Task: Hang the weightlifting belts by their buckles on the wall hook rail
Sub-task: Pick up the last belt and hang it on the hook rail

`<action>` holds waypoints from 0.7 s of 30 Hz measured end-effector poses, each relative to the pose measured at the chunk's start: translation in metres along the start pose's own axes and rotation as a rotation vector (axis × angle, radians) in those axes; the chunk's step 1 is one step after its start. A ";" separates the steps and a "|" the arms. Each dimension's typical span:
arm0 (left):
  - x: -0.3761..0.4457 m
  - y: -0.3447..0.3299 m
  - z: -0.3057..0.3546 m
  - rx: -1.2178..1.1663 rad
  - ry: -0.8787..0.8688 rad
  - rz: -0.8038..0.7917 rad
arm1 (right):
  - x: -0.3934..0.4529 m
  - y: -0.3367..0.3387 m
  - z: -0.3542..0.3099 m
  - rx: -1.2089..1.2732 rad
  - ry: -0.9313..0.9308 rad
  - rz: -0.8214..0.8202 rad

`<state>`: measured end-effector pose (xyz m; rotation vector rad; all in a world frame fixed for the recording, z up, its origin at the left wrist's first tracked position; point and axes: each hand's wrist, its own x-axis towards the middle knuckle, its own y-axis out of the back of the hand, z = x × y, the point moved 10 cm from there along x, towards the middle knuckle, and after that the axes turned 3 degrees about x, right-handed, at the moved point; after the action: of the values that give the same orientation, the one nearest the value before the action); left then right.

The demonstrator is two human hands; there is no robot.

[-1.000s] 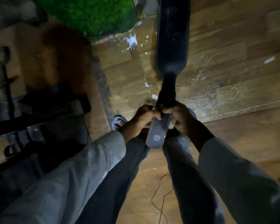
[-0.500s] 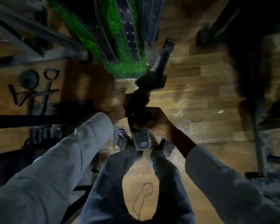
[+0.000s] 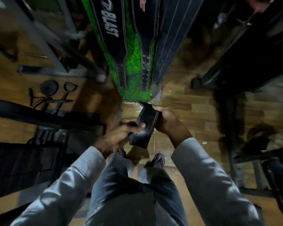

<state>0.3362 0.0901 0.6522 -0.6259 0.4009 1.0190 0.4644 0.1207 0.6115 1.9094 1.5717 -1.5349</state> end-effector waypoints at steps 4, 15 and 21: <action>-0.037 0.002 0.007 -0.253 0.038 0.076 | -0.023 -0.048 -0.032 -0.154 0.087 0.004; -0.053 0.076 0.141 -0.458 -0.042 0.295 | -0.096 -0.151 -0.061 -0.443 0.218 -0.230; -0.067 0.103 0.159 -0.515 -0.136 0.278 | -0.096 -0.146 -0.076 -0.750 0.258 -0.156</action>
<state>0.2174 0.1888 0.7814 -0.9712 0.1004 1.4406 0.3996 0.1771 0.7815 1.5959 2.0518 -0.5831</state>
